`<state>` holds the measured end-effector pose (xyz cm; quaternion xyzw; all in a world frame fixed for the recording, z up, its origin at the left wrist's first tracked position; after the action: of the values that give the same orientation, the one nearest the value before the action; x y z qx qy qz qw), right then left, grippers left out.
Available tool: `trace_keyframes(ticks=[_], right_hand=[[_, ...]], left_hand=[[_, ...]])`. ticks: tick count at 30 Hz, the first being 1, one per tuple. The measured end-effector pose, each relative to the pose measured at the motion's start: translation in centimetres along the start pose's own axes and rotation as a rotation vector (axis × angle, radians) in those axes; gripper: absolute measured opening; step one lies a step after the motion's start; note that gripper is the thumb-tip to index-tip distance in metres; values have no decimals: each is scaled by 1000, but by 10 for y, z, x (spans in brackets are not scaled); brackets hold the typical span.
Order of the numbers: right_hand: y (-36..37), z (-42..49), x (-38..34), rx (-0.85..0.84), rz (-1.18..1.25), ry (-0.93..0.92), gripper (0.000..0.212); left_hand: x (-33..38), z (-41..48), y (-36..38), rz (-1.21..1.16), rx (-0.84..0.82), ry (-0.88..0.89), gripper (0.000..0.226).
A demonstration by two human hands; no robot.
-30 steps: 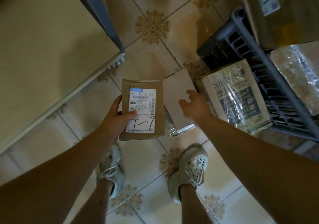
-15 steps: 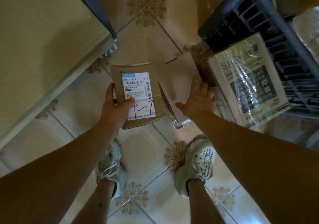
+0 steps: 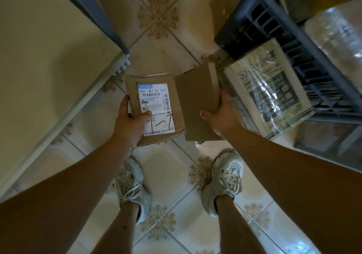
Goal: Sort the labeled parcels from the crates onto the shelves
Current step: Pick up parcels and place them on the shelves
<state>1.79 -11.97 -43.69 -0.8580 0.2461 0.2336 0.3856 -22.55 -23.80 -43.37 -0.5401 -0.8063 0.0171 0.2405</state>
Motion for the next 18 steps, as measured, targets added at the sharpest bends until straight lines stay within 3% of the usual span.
trace_keyframes(ticks=[10,18], right_hand=[[-139,-158,-184,240,252,-115,76],[-245,-313,-315,372,493,-214,54]], left_hand=[[141,-189,-78,130,-82,293,56],[251,-392,-139,144,-179,559,62]])
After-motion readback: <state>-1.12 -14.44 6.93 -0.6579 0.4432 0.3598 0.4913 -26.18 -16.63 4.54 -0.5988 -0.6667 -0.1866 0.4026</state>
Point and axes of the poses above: each hand's wrist, its own z-axis towards the middle knuckle, its own y-axis out of the palm, x = y × z, the point moved 7 cm from there along z, towards the middle knuckle, and after that the axes turned 12 degrees about -y, right-handed, at the moved point
